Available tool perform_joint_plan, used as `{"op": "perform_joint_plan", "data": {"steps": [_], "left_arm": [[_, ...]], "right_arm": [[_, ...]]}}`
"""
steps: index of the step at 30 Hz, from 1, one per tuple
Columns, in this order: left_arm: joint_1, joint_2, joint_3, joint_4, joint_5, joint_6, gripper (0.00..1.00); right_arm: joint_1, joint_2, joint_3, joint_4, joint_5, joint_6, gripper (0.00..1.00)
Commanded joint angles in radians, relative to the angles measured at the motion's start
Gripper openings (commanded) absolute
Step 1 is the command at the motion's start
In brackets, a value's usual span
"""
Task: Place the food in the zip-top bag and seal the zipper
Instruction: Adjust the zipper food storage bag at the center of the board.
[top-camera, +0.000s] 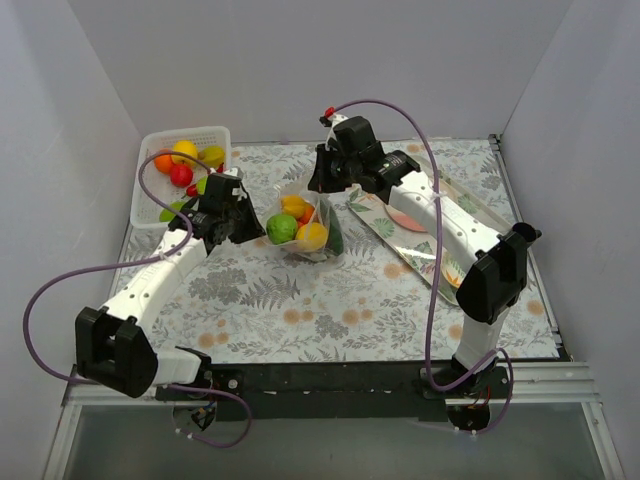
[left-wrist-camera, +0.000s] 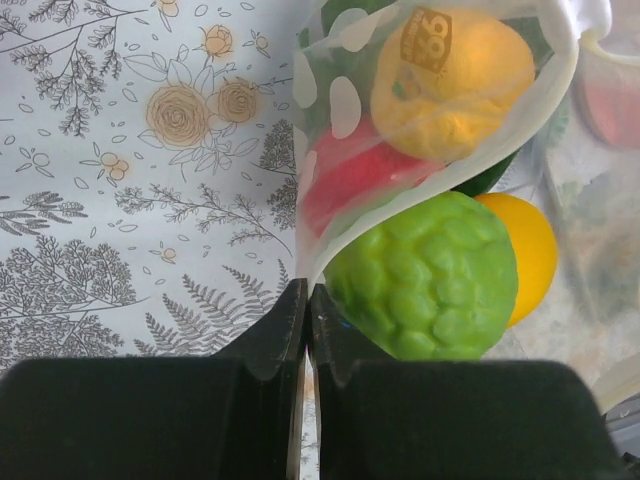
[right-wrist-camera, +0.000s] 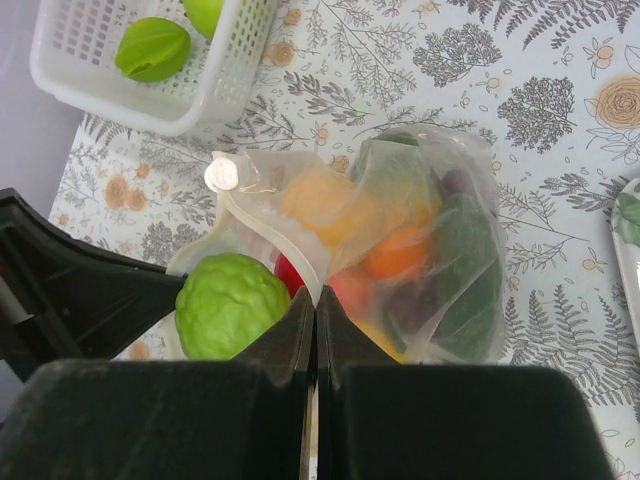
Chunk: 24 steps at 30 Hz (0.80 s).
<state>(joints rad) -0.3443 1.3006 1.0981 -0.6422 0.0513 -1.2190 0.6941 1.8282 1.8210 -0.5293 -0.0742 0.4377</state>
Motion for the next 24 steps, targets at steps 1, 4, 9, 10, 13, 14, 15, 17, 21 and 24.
{"op": "perform_joint_plan", "data": {"steps": [1, 4, 9, 10, 13, 14, 15, 17, 21, 24], "left_arm": [[-0.033, -0.007, 0.069, 0.013, -0.005, -0.016, 0.00], [-0.044, -0.021, 0.239, -0.011, 0.016, -0.031, 0.00], [-0.053, 0.083, 0.376, -0.013, 0.079, -0.076, 0.00], [-0.062, 0.094, 0.382, -0.014, 0.079, -0.085, 0.00], [-0.105, 0.112, 0.344, 0.018, 0.048, -0.105, 0.00], [-0.114, 0.109, 0.309, 0.016, 0.042, -0.105, 0.00], [-0.131, 0.098, 0.289, 0.016, 0.019, -0.108, 0.00], [-0.134, 0.042, 0.215, 0.022, -0.001, -0.120, 0.00], [-0.134, -0.026, 0.143, 0.016, -0.074, -0.126, 0.00], [-0.134, -0.023, 0.143, 0.019, -0.064, -0.146, 0.00]], "right_arm": [[0.002, -0.072, 0.009, 0.032, -0.022, -0.016, 0.01], [0.002, -0.066, 0.009, -0.001, 0.004, -0.039, 0.01], [0.057, -0.076, 0.014, -0.005, 0.016, -0.068, 0.01], [0.061, -0.073, 0.027, -0.008, 0.020, -0.071, 0.01], [0.059, -0.044, 0.084, -0.057, 0.039, -0.091, 0.01], [0.056, -0.038, 0.122, -0.089, 0.069, -0.093, 0.01], [0.048, -0.026, 0.135, -0.096, 0.070, -0.091, 0.01], [0.015, -0.020, 0.158, -0.103, 0.051, -0.082, 0.01], [0.025, 0.005, 0.184, -0.107, -0.018, -0.073, 0.01], [0.050, 0.014, 0.170, -0.100, -0.019, -0.068, 0.01]]}}
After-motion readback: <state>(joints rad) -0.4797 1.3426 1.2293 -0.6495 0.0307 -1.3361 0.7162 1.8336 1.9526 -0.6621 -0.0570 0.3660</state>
